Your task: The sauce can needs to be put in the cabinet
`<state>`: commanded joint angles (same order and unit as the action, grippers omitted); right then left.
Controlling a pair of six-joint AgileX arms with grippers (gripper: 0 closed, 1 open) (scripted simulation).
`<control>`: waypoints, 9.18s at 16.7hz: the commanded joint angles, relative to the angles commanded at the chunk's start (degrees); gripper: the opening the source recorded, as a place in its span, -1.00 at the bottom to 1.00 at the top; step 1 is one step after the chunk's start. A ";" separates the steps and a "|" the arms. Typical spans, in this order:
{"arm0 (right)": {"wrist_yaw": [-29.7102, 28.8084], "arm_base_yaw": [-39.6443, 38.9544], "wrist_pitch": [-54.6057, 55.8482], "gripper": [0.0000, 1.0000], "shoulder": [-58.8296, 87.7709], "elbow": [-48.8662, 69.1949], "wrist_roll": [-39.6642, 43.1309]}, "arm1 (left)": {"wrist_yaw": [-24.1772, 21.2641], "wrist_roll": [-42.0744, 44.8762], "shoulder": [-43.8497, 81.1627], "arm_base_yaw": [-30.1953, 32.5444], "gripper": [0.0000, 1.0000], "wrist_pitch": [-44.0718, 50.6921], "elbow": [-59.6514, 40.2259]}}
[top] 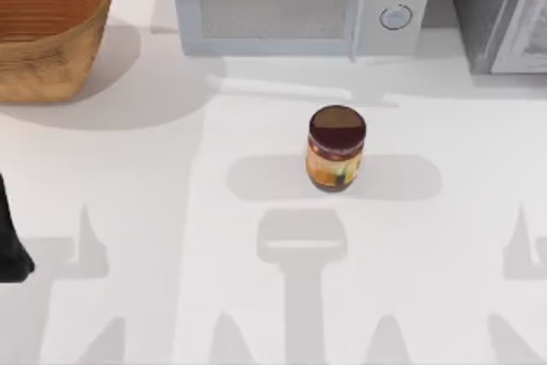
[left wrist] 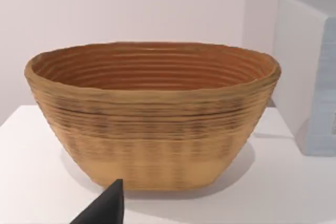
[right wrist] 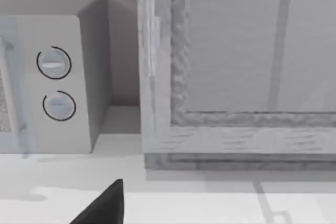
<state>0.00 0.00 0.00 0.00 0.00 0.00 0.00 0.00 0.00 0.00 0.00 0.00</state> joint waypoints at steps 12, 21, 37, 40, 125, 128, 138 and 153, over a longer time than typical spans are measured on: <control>18.68 -3.43 -0.75 1.00 29.42 13.07 10.29 | 0.00 0.00 0.00 0.00 1.00 0.00 0.00; 46.44 -5.38 3.00 1.00 79.01 38.21 28.59 | 0.00 0.00 0.00 0.00 1.00 0.00 0.00; 75.22 -7.62 12.65 1.00 131.94 68.04 50.33 | 0.00 0.00 0.00 0.00 1.00 0.00 0.00; 75.10 -7.28 12.55 1.00 131.79 67.81 50.28 | 0.00 0.00 0.00 0.00 1.00 0.00 0.00; 0.63 1.19 0.53 -1.00 4.13 3.22 2.33 | 0.00 0.00 0.00 0.00 1.00 0.00 0.00; 0.02 0.06 0.03 -1.00 0.15 0.12 0.09 | 0.00 0.00 0.00 0.00 1.00 0.00 0.00; -0.33 -0.97 -1.69 -1.00 5.17 6.09 -0.18 | 0.00 0.00 0.00 0.00 1.00 0.00 0.00; -9.27 -8.12 -23.37 -1.00 60.43 81.81 -0.59 | 0.00 0.00 0.00 0.00 1.00 0.00 0.00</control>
<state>-9.27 -8.12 -23.37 60.43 81.81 -0.59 0.00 0.00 0.00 0.00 0.00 0.00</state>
